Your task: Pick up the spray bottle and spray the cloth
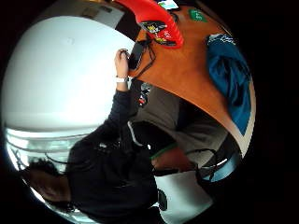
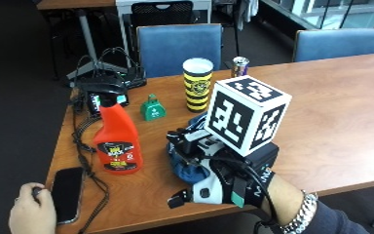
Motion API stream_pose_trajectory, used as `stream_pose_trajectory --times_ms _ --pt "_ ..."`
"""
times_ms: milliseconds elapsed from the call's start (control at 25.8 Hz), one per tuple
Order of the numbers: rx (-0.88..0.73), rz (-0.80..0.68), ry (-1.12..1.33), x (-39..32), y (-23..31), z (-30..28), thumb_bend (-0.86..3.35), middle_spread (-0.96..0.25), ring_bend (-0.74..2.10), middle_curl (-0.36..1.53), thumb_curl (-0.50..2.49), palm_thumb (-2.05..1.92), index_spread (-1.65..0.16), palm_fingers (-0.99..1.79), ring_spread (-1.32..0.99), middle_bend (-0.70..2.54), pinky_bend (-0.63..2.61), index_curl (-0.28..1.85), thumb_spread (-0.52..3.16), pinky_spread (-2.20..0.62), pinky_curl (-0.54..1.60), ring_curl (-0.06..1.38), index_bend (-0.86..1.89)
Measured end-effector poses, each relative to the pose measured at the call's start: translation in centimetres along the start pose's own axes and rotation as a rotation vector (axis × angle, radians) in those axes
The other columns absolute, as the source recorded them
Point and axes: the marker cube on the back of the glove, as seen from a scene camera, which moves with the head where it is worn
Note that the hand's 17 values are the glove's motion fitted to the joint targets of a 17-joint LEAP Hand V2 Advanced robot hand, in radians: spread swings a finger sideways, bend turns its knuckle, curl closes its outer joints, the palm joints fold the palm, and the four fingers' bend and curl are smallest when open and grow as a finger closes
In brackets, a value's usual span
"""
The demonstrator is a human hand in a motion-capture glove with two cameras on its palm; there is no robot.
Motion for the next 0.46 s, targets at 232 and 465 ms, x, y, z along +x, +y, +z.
stream_pose_trajectory --times_ms 232,465 --pt "-0.007 -0.033 0.060 -1.9 2.0 -0.4 -0.06 -0.02 0.26 0.36 0.41 0.37 -0.39 0.29 0.01 0.21 0.26 0.31 0.97 0.22 0.34 0.31 0.14" --pt "-0.037 -0.035 0.052 -2.2 2.0 0.4 -0.04 -0.01 0.25 0.36 0.38 0.34 -0.39 0.32 0.01 0.20 0.22 0.31 0.99 0.22 0.33 0.31 0.17"
